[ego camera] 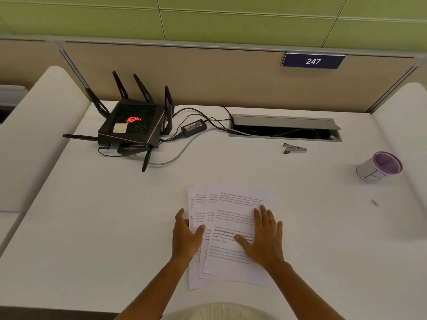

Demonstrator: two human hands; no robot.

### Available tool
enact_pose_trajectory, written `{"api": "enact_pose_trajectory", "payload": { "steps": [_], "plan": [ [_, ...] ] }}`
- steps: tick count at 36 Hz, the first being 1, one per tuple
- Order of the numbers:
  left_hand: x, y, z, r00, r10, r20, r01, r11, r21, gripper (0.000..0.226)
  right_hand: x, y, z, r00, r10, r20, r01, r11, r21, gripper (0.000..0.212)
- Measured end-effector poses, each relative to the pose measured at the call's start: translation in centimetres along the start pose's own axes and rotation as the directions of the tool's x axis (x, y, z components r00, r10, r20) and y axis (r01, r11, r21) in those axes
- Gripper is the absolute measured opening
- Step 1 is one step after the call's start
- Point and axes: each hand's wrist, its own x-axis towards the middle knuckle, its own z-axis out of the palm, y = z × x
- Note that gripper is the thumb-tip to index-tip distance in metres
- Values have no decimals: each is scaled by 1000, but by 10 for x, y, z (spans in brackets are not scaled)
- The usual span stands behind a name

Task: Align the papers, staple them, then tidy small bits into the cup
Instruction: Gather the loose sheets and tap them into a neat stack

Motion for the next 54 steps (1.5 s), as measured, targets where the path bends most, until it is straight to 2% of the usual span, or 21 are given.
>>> {"api": "enact_pose_trajectory", "payload": {
  "steps": [4,13,15,17,19,22,26,29,33,39,44,49,54],
  "plan": [
    [-3,6,7,999,27,28,-27,1000,-10,67,4,-7,4,1000,-31,4,31,999,-7,115],
    [-2,16,18,993,40,109,-42,999,16,52,13,-25,14,994,-98,46,99,995,-22,111],
    [-2,17,18,991,45,122,-47,999,16,48,15,-26,14,990,-133,45,131,991,29,108],
    [-4,19,17,990,55,129,-54,998,-10,45,16,-24,11,989,-146,4,143,977,155,104],
    [-7,20,14,989,70,130,-64,997,-46,41,15,-21,4,994,-80,-71,99,942,322,101],
    [-7,19,8,988,78,131,-64,992,-109,39,12,-14,-6,985,119,-123,-36,846,532,103],
    [-8,23,-3,987,81,139,-54,981,-187,38,13,-8,-25,955,295,20,-201,598,776,99],
    [-10,28,-8,983,93,161,-54,972,-229,37,14,-11,-47,944,283,168,-281,428,859,92],
    [-13,41,-8,969,119,215,-67,970,-234,39,18,-15,-62,939,202,278,-323,237,916,57],
    [-15,68,-9,966,136,219,-72,958,-278,37,21,-29,-83,955,208,212,-264,267,927,37],
    [-16,101,-17,977,188,103,-139,922,-360,32,22,-43,-113,974,212,80,-137,269,953,37],
    [-23,132,-27,963,271,-5,-243,856,-457,29,21,-57,-139,970,218,-111,36,322,946,38],
    [-28,141,-27,933,348,-95,-353,825,-441,32,9,-67,-153,946,190,-264,188,343,920,43]
  ]
}}
